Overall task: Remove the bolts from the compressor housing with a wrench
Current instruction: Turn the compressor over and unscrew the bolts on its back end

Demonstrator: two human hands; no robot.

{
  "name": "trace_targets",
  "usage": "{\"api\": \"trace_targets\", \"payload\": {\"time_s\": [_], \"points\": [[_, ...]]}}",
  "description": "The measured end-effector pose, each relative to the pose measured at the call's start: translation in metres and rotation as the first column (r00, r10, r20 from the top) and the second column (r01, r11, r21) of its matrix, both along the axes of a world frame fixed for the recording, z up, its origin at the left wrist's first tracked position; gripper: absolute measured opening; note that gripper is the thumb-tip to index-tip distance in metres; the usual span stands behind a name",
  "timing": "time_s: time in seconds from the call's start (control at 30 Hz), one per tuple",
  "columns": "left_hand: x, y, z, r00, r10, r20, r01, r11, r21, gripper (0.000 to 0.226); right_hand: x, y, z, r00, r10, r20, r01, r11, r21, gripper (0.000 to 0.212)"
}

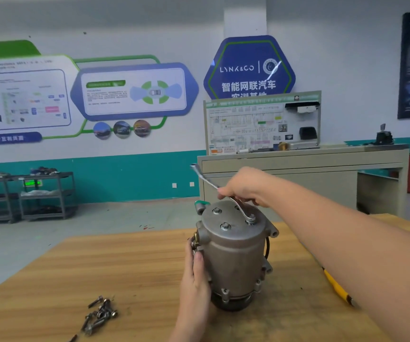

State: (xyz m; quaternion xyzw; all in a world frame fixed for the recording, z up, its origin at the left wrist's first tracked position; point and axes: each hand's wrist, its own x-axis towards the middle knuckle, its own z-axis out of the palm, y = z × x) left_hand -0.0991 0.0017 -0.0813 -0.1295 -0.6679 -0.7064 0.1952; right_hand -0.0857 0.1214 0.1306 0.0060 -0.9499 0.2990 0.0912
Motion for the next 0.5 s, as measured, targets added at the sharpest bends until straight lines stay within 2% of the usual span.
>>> {"api": "trace_targets", "payload": {"time_s": [0.1,0.2,0.27,0.33,0.4,0.5], "points": [[-0.003,-0.001,-0.001,0.999,-0.035,0.027,0.034,0.998,0.044,0.075,0.005,-0.021,-0.008,0.991,0.105,-0.085,-0.087,0.977,0.196,0.029],[-0.006,-0.001,0.001,0.999,-0.030,0.025,0.029,0.997,0.065,0.079,0.020,-0.033,-0.036,0.952,0.149,-0.267,-0.068,0.955,0.288,0.024],[-0.006,-0.002,0.002,0.999,-0.041,0.025,0.039,0.995,0.093,0.078,0.031,-0.032,-0.058,0.874,0.211,-0.438,-0.045,0.932,0.359,0.023],[-0.005,-0.001,0.003,0.998,-0.054,0.018,0.052,0.995,0.086,0.074,0.043,-0.026,-0.077,0.755,0.278,-0.594,-0.043,0.924,0.379,0.022],[-0.007,0.001,0.002,0.999,-0.040,0.031,0.039,0.998,0.056,0.066,0.050,-0.018,-0.095,0.629,0.291,-0.720,-0.048,0.940,0.338,0.026],[-0.010,0.001,-0.001,0.998,0.026,0.053,-0.028,0.999,0.039,0.051,0.054,-0.002,-0.113,0.503,0.212,-0.838,-0.193,0.972,0.130,0.040]]}}
